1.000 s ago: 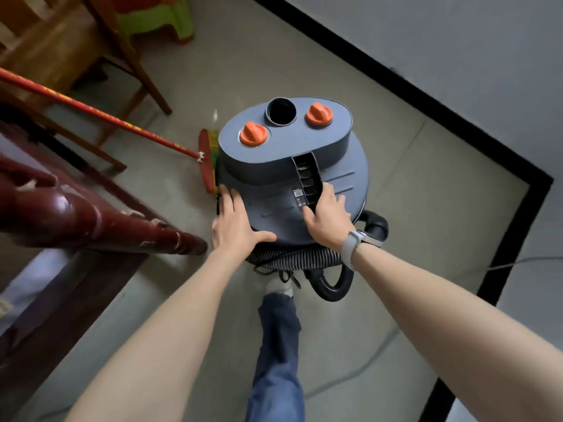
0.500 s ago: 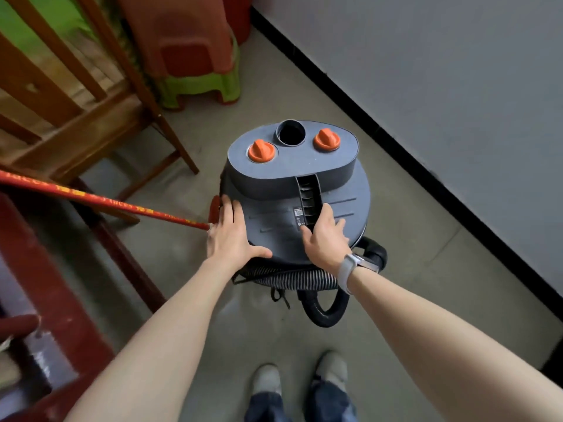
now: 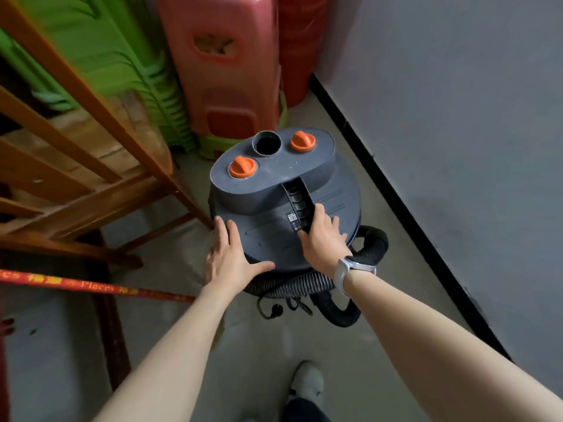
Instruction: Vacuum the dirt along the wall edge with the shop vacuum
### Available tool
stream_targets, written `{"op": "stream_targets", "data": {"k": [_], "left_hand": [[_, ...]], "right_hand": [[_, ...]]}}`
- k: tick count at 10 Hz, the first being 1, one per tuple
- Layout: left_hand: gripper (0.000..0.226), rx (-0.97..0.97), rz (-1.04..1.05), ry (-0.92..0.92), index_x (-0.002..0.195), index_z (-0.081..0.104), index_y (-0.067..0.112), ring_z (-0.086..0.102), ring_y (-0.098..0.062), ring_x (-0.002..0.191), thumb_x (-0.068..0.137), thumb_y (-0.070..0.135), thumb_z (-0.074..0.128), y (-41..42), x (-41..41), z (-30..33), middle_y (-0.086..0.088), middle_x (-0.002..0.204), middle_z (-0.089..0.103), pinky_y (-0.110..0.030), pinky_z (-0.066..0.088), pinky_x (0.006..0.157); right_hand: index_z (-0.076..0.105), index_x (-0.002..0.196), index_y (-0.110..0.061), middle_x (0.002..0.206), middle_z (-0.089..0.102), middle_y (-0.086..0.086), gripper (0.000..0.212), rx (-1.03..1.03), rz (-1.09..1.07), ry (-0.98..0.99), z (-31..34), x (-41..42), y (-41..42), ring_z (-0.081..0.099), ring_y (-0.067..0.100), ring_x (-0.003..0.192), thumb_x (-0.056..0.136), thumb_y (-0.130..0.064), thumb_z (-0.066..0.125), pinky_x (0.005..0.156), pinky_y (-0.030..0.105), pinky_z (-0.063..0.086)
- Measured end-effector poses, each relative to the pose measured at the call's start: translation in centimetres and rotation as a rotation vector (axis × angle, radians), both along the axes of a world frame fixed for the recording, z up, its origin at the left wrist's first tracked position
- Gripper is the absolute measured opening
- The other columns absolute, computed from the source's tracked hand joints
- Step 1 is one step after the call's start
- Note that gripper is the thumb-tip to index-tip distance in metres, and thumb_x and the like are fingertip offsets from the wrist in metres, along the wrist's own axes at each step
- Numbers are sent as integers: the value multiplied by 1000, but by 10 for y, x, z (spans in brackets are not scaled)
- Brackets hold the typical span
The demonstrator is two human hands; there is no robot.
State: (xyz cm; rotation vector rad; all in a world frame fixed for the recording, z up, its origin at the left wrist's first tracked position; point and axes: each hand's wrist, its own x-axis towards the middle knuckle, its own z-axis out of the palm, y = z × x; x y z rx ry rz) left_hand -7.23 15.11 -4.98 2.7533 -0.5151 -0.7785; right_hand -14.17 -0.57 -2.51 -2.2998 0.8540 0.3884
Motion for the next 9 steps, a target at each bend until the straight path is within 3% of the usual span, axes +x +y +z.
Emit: {"op": "stream_targets", "data": {"k": [2, 4, 6, 7, 8, 9], "left_hand": [[122, -2, 86, 44, 149, -7, 12, 17, -33, 143, 68, 61, 70, -23, 72, -2, -9, 154, -25, -44, 33, 106], [123, 32, 67, 69, 149, -7, 9, 6, -30, 145, 68, 58, 72, -23, 138, 3, -10, 154, -25, -43, 27, 111], [120, 52, 62, 101, 148, -10, 13, 11, -30, 144, 71, 56, 71, -21, 186, 6, -8, 153, -27, -44, 29, 111], [120, 131, 31, 121, 148, -12, 13, -3, -28, 145, 72, 56, 70, -20, 197, 8, -8, 153, -27, -45, 21, 114], [109, 130, 113, 125, 149, -6, 14, -10, -29, 145, 77, 52, 66, -23, 197, 17, -7, 156, -20, -47, 14, 116], [81, -29, 219, -109, 148, 17, 9, 9, -32, 144, 86, 37, 61, -34, 182, 26, -12, 158, 3, -48, 25, 113]], "right_hand": [[16, 143, -6, 146, 32, 15, 53, -3, 83, 17, 0, 76, -24, 19, 42, 137, 99, -26, 38, 107, 62, 24], [6, 148, -5, 154, 18, 10, 66, -122, 129, 70, -2, 132, -19, 15, 41, 141, 99, -35, 39, 108, 59, 28], [-1, 149, -5, 155, 15, 9, 73, -160, 145, 110, -3, 176, -16, 13, 39, 142, 99, -41, 37, 108, 55, 31], [-3, 149, -5, 155, 15, 9, 75, -153, 148, 156, 1, 184, -10, 11, 39, 143, 98, -41, 39, 109, 54, 30], [-2, 150, -9, 157, 12, 6, 72, 35, 125, 103, 8, 181, -17, 8, 36, 144, 99, -37, 41, 113, 50, 22], [12, 149, -5, 156, 19, 13, 66, 242, -57, -94, 31, 180, -50, 17, 26, 144, 98, -30, 44, 114, 31, 16]]}}
